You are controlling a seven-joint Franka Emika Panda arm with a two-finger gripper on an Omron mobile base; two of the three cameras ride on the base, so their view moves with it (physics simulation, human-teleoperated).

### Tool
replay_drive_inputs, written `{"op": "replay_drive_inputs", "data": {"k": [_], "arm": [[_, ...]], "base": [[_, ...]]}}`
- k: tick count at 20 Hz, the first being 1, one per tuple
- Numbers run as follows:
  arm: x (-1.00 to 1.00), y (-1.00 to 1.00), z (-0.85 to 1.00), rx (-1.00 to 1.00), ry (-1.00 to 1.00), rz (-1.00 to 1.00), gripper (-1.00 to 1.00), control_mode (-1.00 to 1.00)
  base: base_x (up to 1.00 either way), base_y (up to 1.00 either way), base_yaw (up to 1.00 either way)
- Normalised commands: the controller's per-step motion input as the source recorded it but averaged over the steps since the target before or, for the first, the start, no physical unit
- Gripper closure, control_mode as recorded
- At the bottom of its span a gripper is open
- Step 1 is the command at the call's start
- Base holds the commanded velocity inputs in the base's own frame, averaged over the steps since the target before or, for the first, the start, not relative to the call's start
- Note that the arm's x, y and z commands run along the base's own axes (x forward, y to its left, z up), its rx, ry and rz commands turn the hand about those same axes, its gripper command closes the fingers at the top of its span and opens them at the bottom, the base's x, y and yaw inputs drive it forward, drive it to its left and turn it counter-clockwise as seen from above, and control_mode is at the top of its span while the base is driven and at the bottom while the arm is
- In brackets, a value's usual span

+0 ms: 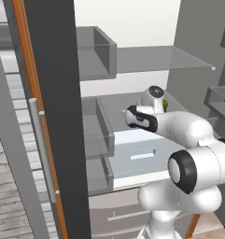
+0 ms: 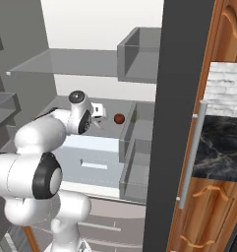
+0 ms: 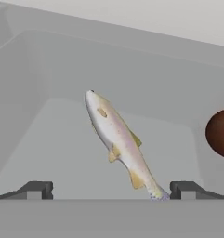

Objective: Open the fridge, remove the apple, lime, and fish, and place them on any counter.

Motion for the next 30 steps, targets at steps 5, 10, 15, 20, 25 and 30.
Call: {"op": "replay_drive_inputs", "data": {"k": [5, 10, 15, 20, 25, 30], "arm": [[0.41, 0.00, -0.23, 0.00, 0.00, 0.00, -1.00, -1.00], [0.44, 0.00, -0.20, 0.00, 0.00, 0.00, -1.00, -1.00], [0.32, 0.00, -0.32, 0.00, 0.02, 0.00, -1.00, -1.00], [0.22, 0.00, -0.39, 0.00, 0.00, 0.00, -1.00, -1.00], [0.13, 0.01, -0.49, 0.00, 0.02, 0.00, -1.00, -1.00], [0.04, 0.01, -0.26, 0.00, 0.07, 0.00, 1.00, -1.00]], "base": [[0.00, 0.00, 0.00], [0.00, 0.00, 0.00], [0.00, 0.00, 0.00], [0.00, 0.00, 0.00], [0.00, 0.00, 0.00], [0.00, 0.00, 0.00]]}}
